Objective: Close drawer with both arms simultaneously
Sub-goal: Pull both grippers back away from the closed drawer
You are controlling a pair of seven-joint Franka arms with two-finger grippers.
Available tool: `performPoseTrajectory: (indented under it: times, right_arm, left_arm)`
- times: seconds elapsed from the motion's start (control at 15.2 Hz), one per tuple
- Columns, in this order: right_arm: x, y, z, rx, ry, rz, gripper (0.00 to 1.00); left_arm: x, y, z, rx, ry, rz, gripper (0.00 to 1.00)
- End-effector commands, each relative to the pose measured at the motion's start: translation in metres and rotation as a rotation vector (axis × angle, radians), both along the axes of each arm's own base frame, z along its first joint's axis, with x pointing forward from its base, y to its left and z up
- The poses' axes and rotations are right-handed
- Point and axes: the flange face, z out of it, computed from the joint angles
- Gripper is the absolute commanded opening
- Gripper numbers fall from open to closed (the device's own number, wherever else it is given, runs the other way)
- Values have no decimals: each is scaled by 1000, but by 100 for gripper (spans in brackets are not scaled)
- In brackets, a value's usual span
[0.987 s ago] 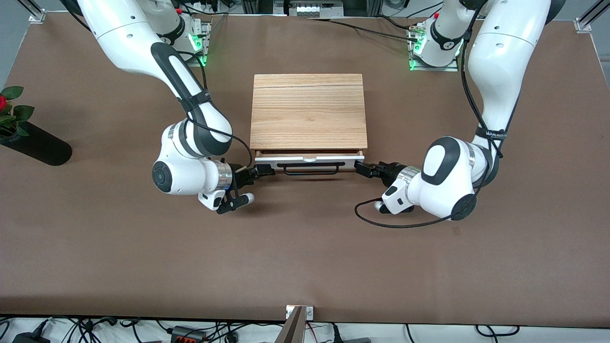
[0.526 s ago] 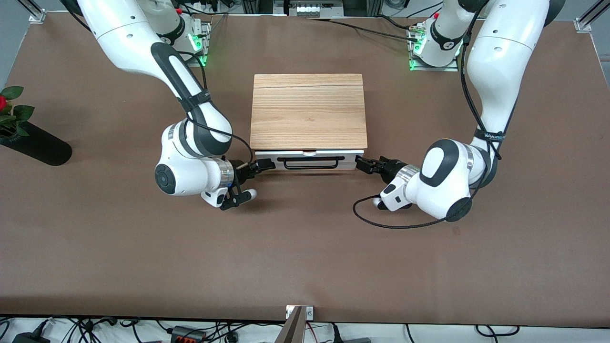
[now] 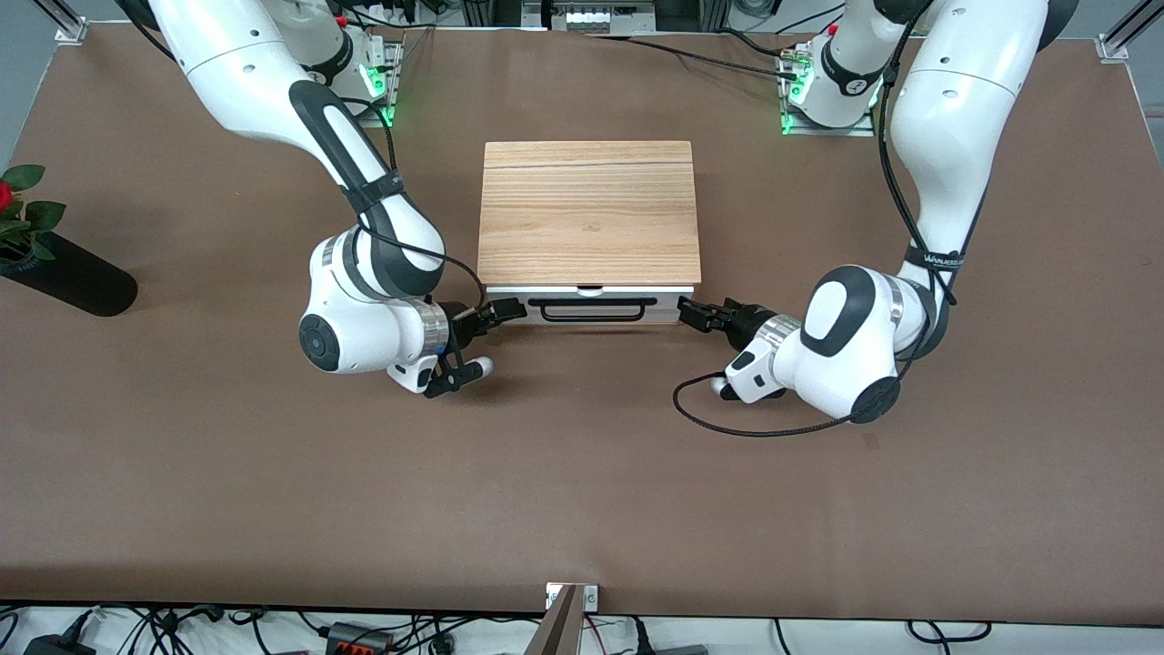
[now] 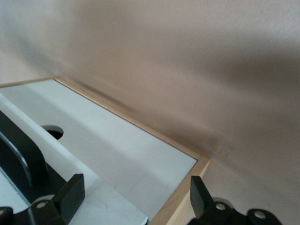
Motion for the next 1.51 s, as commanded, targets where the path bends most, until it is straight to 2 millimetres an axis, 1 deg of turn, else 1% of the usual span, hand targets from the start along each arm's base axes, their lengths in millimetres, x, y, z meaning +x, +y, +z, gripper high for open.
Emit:
performPoseTrajectory:
  times: [0.0, 0.2, 0.33, 0.39, 0.59, 0.66, 0.72, 0.79, 0.86, 0.92, 0.99, 1.05, 1.12, 1.18, 1.25, 1.32, 1.38, 1.45]
  right_arm:
    - [-9, 2, 0, 17, 35, 35, 100]
    - [-10, 2, -1, 17, 46, 40, 100]
    - [-9, 2, 0, 17, 42, 42, 100]
    - [-9, 1, 0, 17, 43, 39, 100]
    - [-4, -2, 5, 20, 35, 28, 100]
    - [-2, -4, 8, 20, 30, 22, 100]
    - [3, -9, 12, 19, 24, 5, 100]
    - [12, -17, 20, 25, 4, -17, 100]
    - [26, -26, 42, 41, -30, -34, 100]
    - [39, -40, 61, 48, -59, -67, 100]
    - [48, -54, 72, 48, -68, -106, 100]
    - [53, -64, 84, 46, -80, -137, 100]
    - [57, -73, 96, 48, -102, -154, 100]
    - [60, -82, 108, 45, -121, -162, 100]
    - [63, -95, 124, 39, -141, -183, 100]
    - [68, -113, 131, 21, -148, -220, 100]
    - [72, -129, 144, 8, -167, -251, 100]
    - [74, -147, 156, -12, -180, -281, 100]
  left_arm:
    - [-6, -6, 0, 2, 21, -14, 100]
    - [-5, -7, 1, -7, 21, -8, 100]
    - [-1, -4, 4, -14, 5, -3, 100]
    - [2, -4, 11, -17, -9, -1, 100]
    - [28, 10, 46, -27, -103, 22, 100]
    - [36, 16, 58, -31, -128, 37, 100]
    - [44, 29, 68, -34, -146, 59, 100]
    - [51, 44, 78, -36, -165, 79, 100]
    - [56, 61, 92, -33, -187, 101, 100]
    - [60, 80, 99, -17, -202, 115, 100]
    - [64, 102, 106, 18, -224, 119, 100]
    - [64, 114, 125, 63, -269, 106, 100]
    - [64, 121, 136, 95, -295, 99, 100]
    - [64, 130, 140, 106, -297, 97, 100]
    - [60, 141, 149, 100, -292, 75, 100]
    - [54, 148, 161, 99, -288, 51, 100]
    - [49, 154, 170, 142, -281, 28, 100]
    - [44, 165, 188, 202, -298, 16, 100]
